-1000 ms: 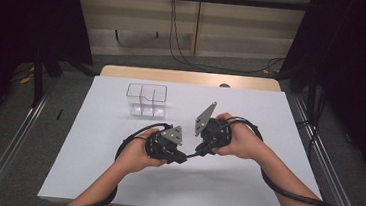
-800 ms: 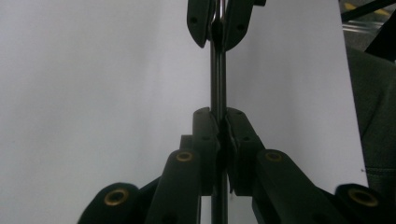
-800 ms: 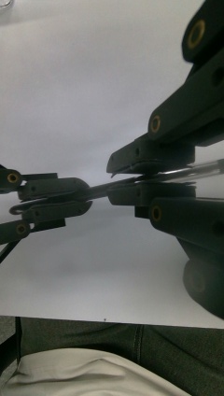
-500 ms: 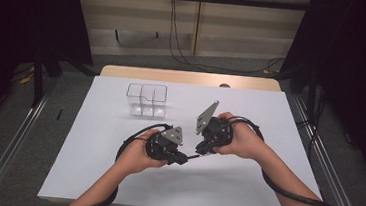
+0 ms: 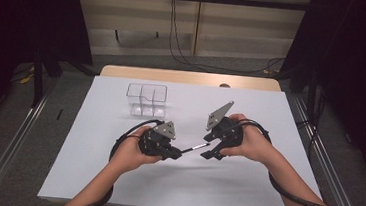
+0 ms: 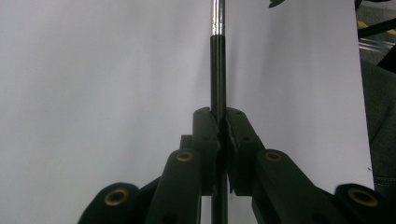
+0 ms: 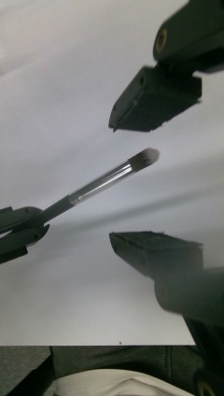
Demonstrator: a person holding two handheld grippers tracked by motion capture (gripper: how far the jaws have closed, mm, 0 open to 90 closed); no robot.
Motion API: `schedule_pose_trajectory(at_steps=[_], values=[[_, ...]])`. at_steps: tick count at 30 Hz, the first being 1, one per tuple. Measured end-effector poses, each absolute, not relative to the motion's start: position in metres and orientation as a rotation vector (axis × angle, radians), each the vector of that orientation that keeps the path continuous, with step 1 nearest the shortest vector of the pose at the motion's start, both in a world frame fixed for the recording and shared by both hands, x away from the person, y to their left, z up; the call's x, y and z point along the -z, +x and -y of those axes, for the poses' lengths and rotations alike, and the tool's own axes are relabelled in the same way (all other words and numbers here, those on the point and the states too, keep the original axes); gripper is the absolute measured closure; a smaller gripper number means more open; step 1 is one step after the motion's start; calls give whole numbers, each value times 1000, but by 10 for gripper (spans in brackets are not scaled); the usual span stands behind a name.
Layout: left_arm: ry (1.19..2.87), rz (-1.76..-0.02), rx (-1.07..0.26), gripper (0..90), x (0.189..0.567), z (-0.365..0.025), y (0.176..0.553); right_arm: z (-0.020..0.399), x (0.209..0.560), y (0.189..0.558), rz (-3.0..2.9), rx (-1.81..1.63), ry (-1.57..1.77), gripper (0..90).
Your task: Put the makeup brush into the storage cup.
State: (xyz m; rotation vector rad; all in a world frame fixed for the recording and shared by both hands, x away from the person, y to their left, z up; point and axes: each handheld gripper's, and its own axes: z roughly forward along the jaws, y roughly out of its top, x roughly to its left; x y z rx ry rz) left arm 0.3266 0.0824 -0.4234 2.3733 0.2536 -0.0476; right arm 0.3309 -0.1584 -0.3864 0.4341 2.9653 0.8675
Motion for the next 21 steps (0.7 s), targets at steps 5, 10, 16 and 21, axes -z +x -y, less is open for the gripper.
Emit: schedule_pose_trajectory(at_steps=[5,10,16,21], values=[[2355,-266,48,838,425,-85,328,165,392,330,-2920,-953,485,251],[2322,-296,51,838,423,-88,328,171,394,329,-2881,-1036,542,183],[2292,-318,42,838,422,-91,329,176,397,327,-2844,-1078,577,138],[2269,-329,35,838,423,-94,329,182,400,325,-2806,-1118,590,115]])
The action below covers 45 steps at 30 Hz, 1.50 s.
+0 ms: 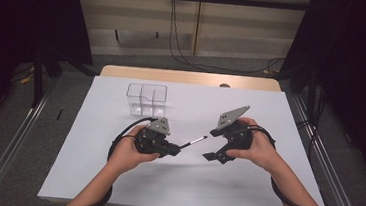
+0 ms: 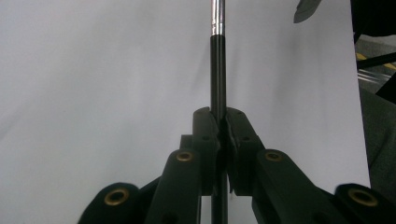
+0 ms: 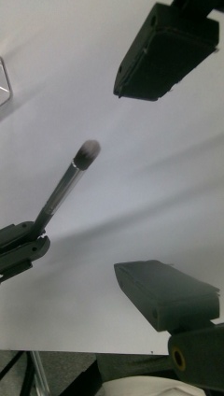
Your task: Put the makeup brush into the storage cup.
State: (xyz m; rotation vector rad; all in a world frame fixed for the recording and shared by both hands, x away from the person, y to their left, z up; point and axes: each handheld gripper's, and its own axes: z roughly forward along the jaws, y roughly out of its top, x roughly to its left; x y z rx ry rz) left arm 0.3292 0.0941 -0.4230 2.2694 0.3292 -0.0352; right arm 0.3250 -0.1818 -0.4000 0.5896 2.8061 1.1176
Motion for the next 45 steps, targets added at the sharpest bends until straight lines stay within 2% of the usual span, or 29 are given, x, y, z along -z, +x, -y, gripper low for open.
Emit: schedule_pose_trajectory(at_steps=[15,45], values=[[2184,-376,11,838,423,-103,330,203,407,320,-2681,-1275,663,90],[1893,-504,-90,838,425,-132,334,249,421,301,-2460,-1477,794,59]])
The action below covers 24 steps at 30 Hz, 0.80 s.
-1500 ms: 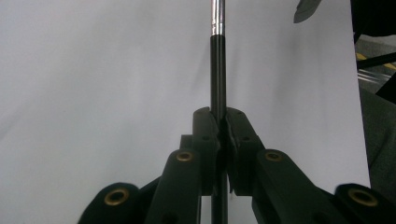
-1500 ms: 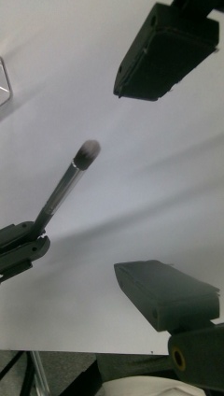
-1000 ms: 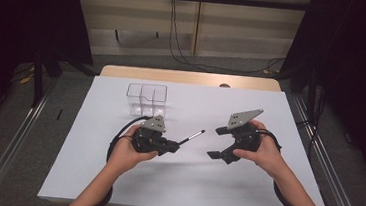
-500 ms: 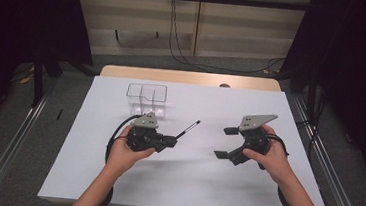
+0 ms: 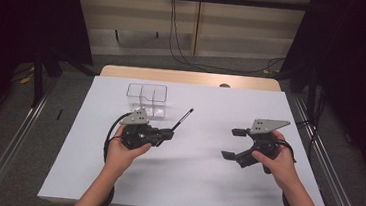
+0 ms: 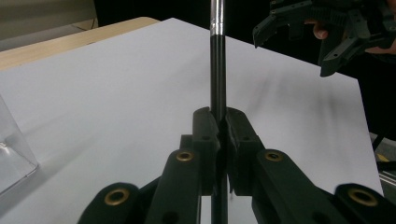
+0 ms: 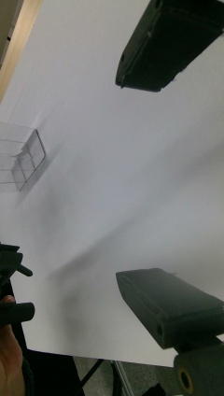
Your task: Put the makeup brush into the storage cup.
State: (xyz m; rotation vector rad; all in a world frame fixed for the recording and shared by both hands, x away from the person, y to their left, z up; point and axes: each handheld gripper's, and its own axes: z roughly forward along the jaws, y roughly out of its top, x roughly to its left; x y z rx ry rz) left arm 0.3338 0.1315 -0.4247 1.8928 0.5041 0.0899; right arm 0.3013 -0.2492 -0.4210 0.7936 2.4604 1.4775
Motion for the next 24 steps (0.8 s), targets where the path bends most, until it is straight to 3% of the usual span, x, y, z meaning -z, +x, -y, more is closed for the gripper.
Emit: schedule_pose_trajectory(at_steps=[24], values=[[1735,-561,-181,838,421,-153,335,273,429,291,-2346,-1550,855,60]])
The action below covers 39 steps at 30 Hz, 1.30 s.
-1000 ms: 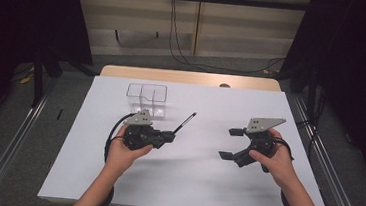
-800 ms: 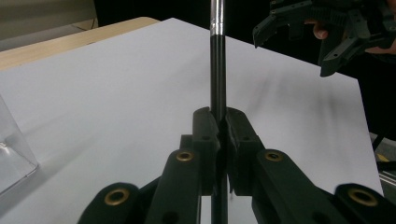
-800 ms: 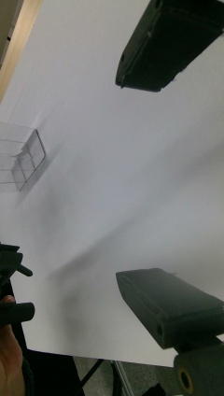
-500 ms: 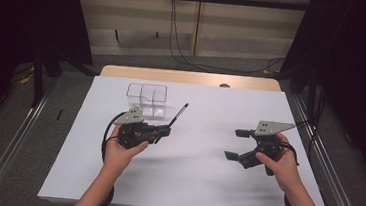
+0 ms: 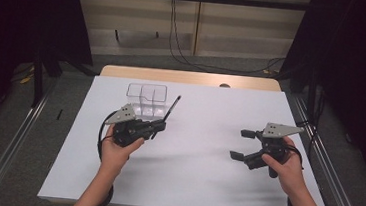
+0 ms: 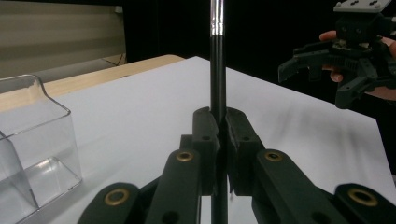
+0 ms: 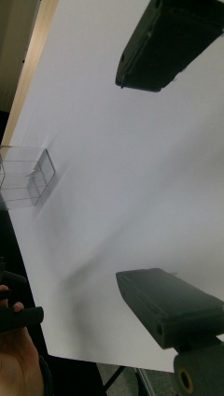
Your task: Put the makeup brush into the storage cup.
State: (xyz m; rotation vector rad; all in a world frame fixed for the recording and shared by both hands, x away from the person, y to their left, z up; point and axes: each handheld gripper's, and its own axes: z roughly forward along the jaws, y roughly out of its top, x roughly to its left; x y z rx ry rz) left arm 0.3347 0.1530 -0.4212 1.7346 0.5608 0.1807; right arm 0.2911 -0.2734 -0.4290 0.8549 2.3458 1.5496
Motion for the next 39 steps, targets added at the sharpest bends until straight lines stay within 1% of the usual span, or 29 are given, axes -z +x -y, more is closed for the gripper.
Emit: schedule_pose_trajectory(at_steps=[24,39], values=[[1637,-597,-268,838,417,-167,334,293,442,280,-2266,-1594,907,60],[1585,-638,-314,838,419,-174,337,295,448,273,-2248,-1617,906,60]])
